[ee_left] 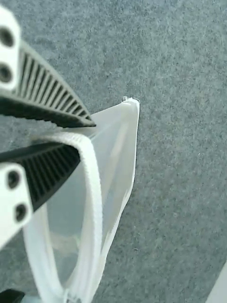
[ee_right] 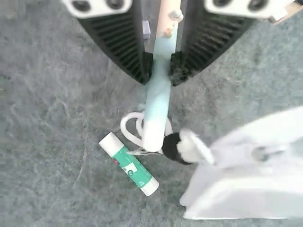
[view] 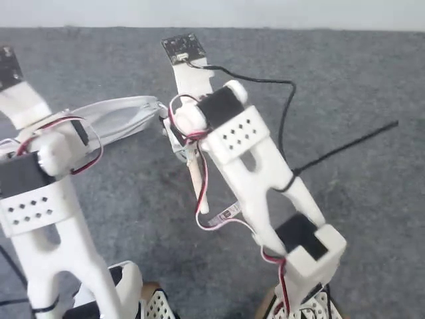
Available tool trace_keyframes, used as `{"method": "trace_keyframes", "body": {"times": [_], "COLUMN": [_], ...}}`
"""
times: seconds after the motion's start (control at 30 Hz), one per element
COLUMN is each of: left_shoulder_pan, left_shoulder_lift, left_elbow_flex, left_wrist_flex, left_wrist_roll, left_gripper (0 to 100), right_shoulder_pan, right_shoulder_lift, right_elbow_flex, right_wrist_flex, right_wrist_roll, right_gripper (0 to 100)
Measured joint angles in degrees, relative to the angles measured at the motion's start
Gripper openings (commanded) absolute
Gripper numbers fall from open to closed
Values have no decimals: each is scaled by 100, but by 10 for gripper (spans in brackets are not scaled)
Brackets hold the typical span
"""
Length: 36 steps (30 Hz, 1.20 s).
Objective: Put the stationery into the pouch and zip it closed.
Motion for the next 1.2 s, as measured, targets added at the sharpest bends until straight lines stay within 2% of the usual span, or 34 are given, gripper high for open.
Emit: {"method": "trace_keyframes", "body": {"times": [0.33, 0.57, 0.8, 1.0, 1.2], "left_shoulder_pan": [-9, 149, 598, 589, 589], "left_shoulder_lift": [0, 0, 0, 0, 0], "left_elbow_flex": [0, 0, 0, 0, 0], "left_wrist_flex": [0, 0, 0, 0, 0], "left_wrist_roll": [0, 0, 0, 0, 0], "left_gripper": [11, 11, 11, 11, 11], "right_shoulder_pan": [0, 0, 0, 0, 0], "right_shoulder_lift": [-1538, -2945, -4818, -6075, -6848], "right_elbow_flex": [88, 1152, 3182, 5046, 6251], "right_wrist_flex": [308, -105, -1758, -3516, -4923], "right_wrist_roll": [-79, -79, -79, 62, 88], "right_gripper": [6, 6, 6, 6, 6]}}
